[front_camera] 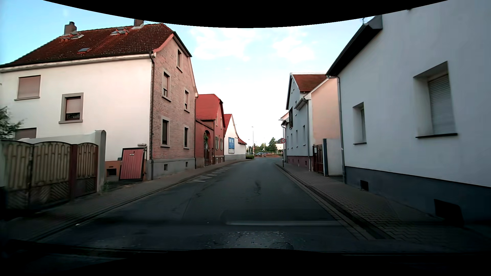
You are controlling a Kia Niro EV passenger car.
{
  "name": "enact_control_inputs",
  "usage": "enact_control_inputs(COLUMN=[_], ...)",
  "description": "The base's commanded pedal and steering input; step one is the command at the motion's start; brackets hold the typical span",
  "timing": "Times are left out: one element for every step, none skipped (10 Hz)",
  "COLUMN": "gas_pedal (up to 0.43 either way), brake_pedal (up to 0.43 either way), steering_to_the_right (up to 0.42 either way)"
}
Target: Follow the waypoints while adhering to traffic rules and regulations
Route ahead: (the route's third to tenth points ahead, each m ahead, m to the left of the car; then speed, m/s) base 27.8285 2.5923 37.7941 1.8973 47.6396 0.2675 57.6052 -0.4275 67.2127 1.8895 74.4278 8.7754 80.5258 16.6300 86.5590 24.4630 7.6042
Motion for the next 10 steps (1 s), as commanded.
enact_control_inputs(gas_pedal=[0.067,0.067,0.067,0.067,0.067,0.067,0.067,0.067,0.067,0.067], brake_pedal=[0.0,0.0,0.0,0.0,0.0,0.0,0.0,0.0,0.0,0.0], steering_to_the_right=[-0.007,-0.006,-0.006,-0.006,-0.006,-0.005,-0.005,-0.004,-0.004,-0.001])
